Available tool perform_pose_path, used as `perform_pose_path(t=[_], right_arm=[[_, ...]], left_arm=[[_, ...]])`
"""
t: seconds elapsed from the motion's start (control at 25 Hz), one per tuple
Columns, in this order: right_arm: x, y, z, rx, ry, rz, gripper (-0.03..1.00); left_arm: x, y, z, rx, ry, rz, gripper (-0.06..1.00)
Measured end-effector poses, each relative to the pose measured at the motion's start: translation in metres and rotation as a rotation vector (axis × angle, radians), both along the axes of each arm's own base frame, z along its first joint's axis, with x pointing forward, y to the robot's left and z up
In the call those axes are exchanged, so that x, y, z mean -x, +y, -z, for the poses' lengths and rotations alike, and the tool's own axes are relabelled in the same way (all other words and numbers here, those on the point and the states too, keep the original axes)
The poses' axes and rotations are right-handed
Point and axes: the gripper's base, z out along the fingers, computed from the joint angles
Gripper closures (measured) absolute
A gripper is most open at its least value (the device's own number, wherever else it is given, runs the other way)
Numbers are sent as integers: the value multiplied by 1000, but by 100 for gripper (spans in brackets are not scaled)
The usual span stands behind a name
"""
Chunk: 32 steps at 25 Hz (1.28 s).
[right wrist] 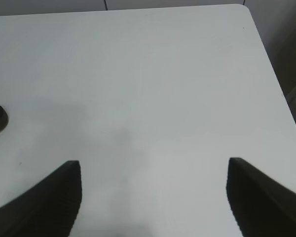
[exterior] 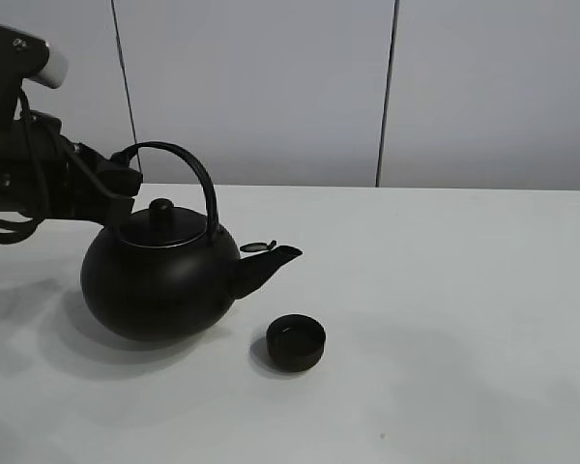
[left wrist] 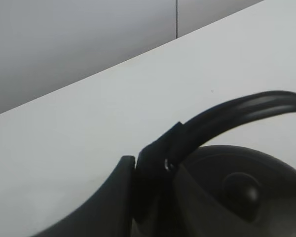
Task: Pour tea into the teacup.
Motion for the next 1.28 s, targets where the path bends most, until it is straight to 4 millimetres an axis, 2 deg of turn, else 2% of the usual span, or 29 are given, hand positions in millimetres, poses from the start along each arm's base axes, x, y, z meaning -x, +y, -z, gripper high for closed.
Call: perform_pose_path(t=[0.36,0.88,1.28], right_arm=[[0,0,0,0,0,0,41],[0,0,0,0,0,0,41],[0,0,0,0,0,0,41]], left_arm=[[-1,15,-2,133,-16,-63,82],[24,57,19,177,7,-167,82],[29,57,20,104,-42,-94,82]])
